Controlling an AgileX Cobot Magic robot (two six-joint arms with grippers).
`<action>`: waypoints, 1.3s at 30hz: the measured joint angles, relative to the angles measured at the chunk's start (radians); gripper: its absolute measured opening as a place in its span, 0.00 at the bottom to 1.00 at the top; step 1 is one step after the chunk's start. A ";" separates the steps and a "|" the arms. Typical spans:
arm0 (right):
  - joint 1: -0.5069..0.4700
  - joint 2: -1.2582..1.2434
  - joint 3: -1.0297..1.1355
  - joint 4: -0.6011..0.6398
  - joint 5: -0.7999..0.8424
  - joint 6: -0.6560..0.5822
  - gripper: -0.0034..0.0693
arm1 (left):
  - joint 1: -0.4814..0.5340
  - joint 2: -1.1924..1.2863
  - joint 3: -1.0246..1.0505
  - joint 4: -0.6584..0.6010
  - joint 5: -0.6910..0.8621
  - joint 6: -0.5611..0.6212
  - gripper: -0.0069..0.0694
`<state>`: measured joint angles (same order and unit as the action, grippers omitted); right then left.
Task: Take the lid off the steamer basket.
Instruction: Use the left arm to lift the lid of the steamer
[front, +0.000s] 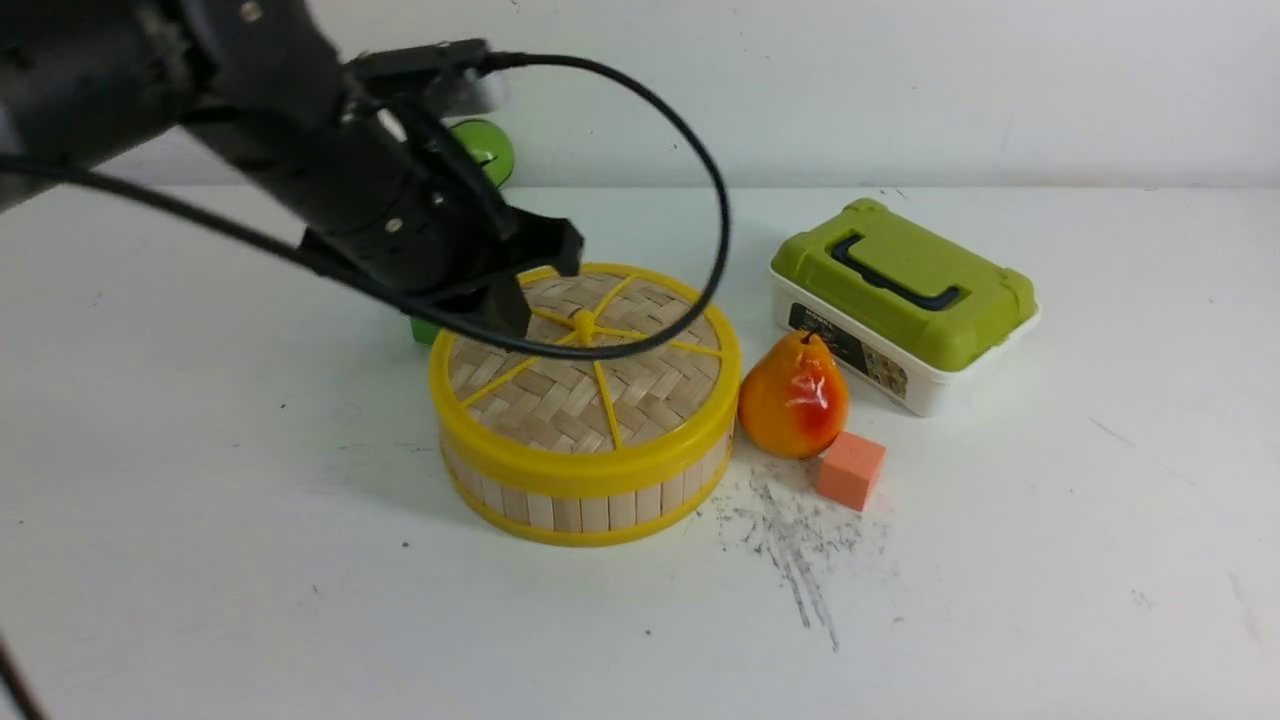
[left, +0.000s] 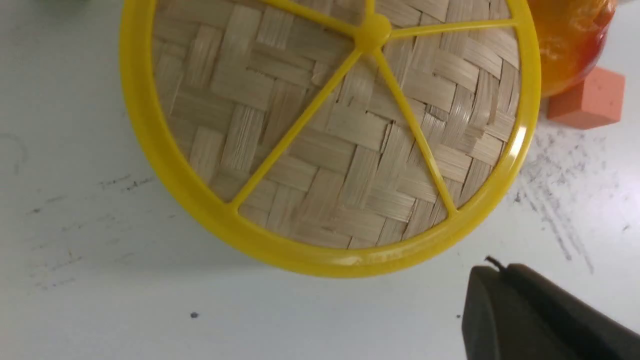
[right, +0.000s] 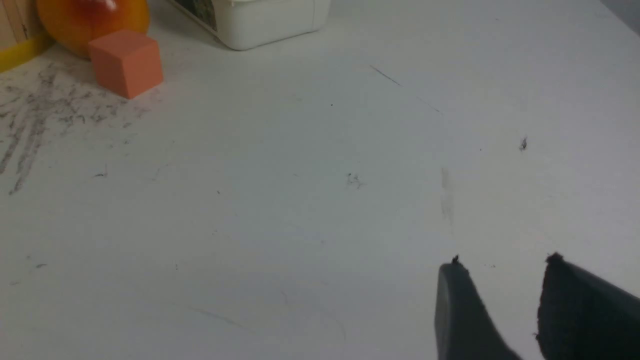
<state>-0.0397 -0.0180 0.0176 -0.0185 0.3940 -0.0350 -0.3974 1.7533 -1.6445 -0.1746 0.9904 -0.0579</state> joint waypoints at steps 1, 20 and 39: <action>0.000 0.000 0.000 0.000 0.000 0.000 0.38 | -0.018 0.050 -0.077 0.036 0.055 -0.008 0.08; 0.000 0.000 0.000 0.000 0.000 0.000 0.38 | -0.060 0.449 -0.523 0.251 0.094 -0.096 0.59; 0.000 0.000 0.000 0.000 0.000 0.000 0.38 | -0.060 0.493 -0.528 0.247 0.101 -0.191 0.23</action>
<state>-0.0397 -0.0180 0.0176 -0.0185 0.3940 -0.0350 -0.4576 2.2465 -2.1730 0.0728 1.0917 -0.2487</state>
